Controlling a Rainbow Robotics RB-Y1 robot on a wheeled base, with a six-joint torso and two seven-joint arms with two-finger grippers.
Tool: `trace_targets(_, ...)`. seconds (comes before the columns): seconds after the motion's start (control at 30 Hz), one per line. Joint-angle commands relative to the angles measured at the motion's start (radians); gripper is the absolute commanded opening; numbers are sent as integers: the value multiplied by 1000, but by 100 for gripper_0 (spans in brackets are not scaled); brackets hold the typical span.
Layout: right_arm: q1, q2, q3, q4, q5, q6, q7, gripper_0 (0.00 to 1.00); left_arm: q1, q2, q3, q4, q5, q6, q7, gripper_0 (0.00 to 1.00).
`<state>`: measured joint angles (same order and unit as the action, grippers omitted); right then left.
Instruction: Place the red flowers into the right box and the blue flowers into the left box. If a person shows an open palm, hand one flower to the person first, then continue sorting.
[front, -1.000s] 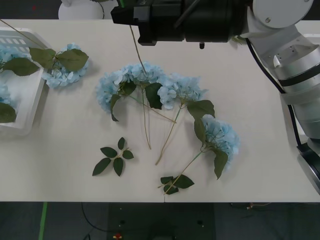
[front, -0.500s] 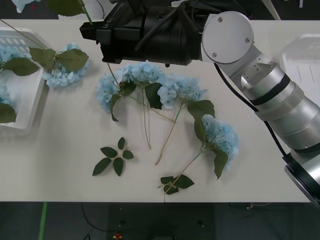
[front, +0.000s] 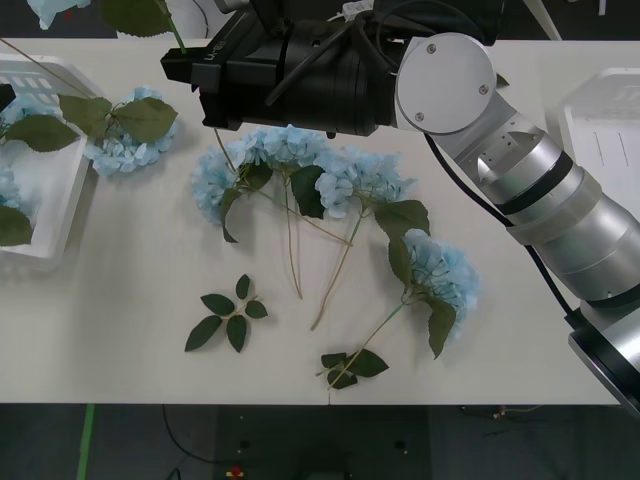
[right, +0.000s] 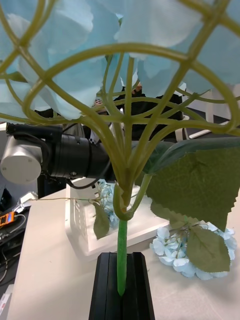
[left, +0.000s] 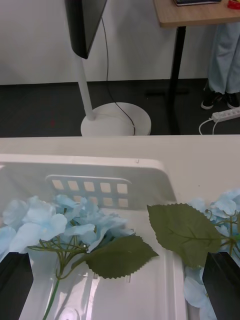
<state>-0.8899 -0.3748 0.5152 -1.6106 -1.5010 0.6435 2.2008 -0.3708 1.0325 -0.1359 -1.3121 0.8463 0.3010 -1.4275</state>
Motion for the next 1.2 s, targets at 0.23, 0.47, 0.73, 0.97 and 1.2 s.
trace_targets(0.23, -57, 27, 6, -6, -13, -13, 20, 0, 127, 14, 84, -274, 163, 139, 68, 100)
trace_targets(0.47, -57, 24, 9, -8, -16, -13, 20, 0, 417, -108, 280, -679, 206, 328, 68, 100)
trace_targets(0.73, -57, 24, 9, -6, -22, -13, 20, 0, 498, -341, 206, -882, 246, 331, 55, 100)
trace_targets(0.97, -57, 24, 9, 12, -88, -31, 17, 0, 383, -523, 24, -900, 162, 329, 42, 100)
trace_targets(1.2, -57, 24, 23, 20, -71, -30, 19, 0, 356, -526, -93, -921, 97, 260, 38, 100)
